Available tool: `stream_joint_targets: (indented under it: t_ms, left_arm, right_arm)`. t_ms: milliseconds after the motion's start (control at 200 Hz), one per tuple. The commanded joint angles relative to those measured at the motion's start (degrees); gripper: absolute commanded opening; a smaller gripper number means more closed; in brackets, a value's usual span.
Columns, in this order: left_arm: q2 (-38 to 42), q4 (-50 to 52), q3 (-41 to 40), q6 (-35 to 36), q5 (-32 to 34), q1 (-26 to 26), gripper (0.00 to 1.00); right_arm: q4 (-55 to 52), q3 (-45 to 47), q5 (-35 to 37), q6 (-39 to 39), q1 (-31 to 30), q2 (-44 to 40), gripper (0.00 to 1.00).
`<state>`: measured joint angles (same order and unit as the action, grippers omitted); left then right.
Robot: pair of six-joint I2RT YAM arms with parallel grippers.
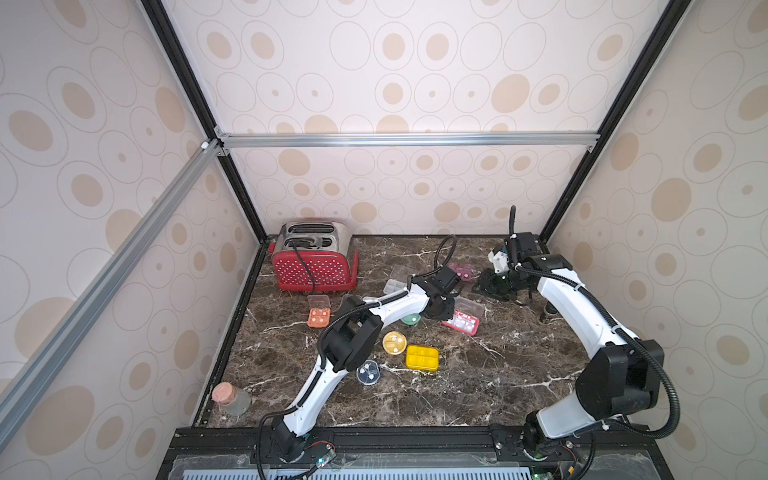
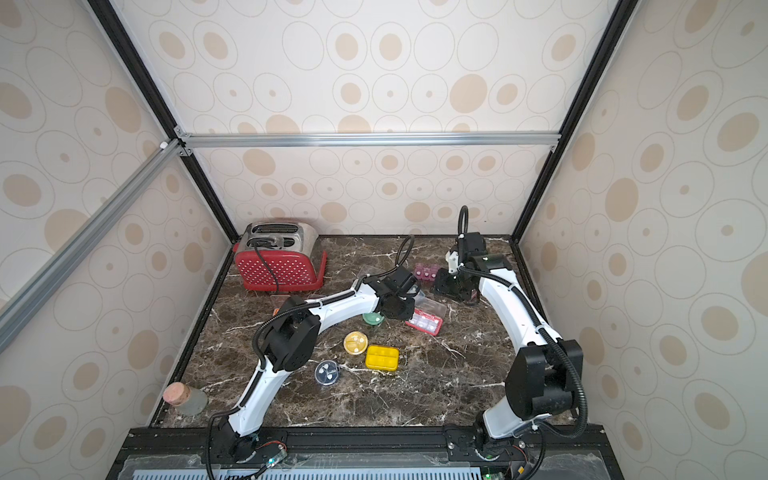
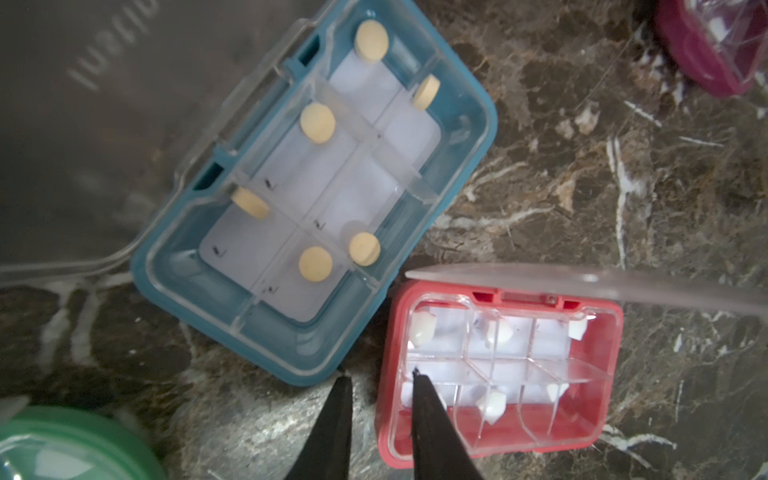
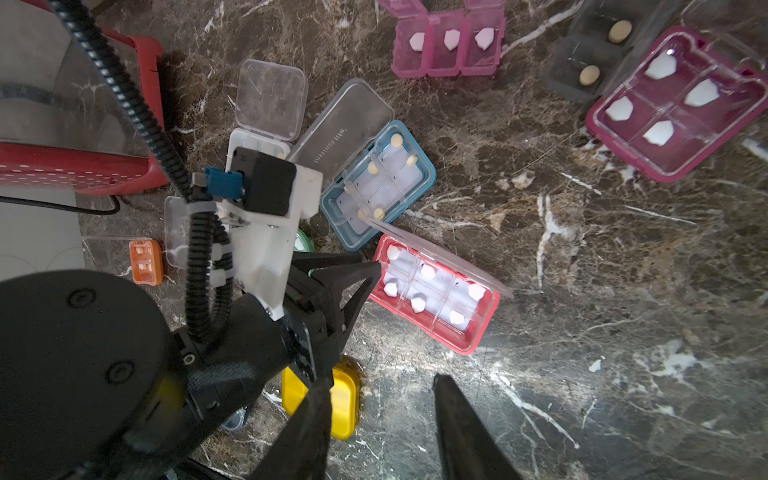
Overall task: Close pillboxes
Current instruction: Move the pillbox to the center of the board.
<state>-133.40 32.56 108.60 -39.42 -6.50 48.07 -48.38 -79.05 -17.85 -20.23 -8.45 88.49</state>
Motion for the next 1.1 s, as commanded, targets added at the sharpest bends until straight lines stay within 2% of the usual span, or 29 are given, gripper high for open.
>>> stream_joint_targets:
  t_ms: [0, 621, 942, 1012, 1097]
  left_arm:
    - [0.34, 2.42, -1.33, 0.49, 0.09, 0.40, 0.25]
    - [4.38, 1.81, -7.01, 0.19, -0.22, 0.88, 0.19]
    - [11.03, 1.14, -16.10, 0.13, 0.33, 0.92, 0.16]
    - [12.80, -0.23, -18.60, -0.52, 0.21, 0.92, 0.19]
    - [14.69, -1.58, -20.15, -1.01, -0.24, 0.85, 0.32]
  right_arm:
    - [-0.31, 0.73, -0.18, -0.06, -0.08, -1.38, 0.43]
    - [0.83, 1.09, -1.00, -0.65, -1.37, -0.08, 0.40]
    - [0.56, 3.27, -0.35, -0.50, -3.87, 1.25, 0.39]
    - [1.15, 4.55, -0.52, -0.92, -4.50, 1.24, 0.39]
    - [1.70, 5.63, -0.51, -1.47, -4.82, 1.88, 0.40]
